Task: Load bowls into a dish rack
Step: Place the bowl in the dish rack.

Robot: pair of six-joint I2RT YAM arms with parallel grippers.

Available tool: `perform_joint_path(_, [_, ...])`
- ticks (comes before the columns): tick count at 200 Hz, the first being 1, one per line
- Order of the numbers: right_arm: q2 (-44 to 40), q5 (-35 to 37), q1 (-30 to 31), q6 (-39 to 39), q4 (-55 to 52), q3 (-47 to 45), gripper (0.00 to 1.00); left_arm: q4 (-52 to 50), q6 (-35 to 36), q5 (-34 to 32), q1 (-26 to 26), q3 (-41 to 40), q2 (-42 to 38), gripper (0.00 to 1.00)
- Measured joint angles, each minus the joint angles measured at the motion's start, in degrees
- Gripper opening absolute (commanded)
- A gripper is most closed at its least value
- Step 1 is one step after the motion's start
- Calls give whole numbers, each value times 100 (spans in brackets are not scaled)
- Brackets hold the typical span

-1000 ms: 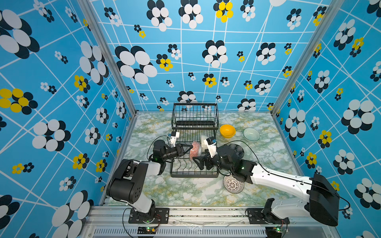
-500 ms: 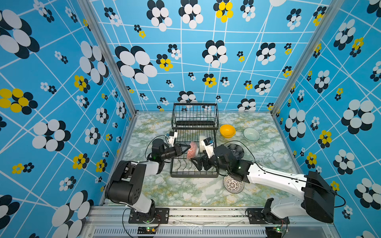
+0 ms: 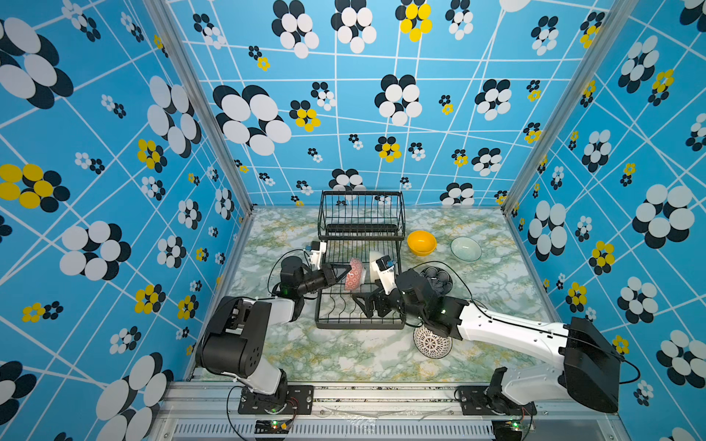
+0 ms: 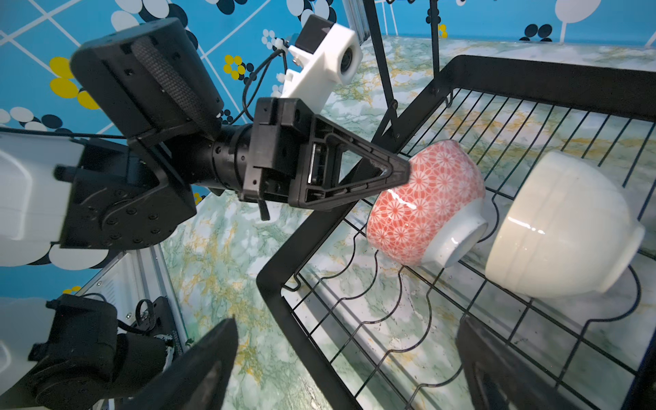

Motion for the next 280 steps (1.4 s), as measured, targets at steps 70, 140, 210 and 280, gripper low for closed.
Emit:
perform_joint_path(70, [0,0,4,-2,0,0,99,544,-278,-313,-39,76,417,0])
perform_joint_path(140, [0,0,4,-24,0,0,99,927,-455,-540,-365,313,798,0])
perform_joint_path(210, [0,0,4,-136,-2,0,99,1858,-909,-745,-402,332,1287,0])
perform_joint_path(280, [0,-7,4,-149,2,0,99,1961,-1226,-885,-616,326,1307,0])
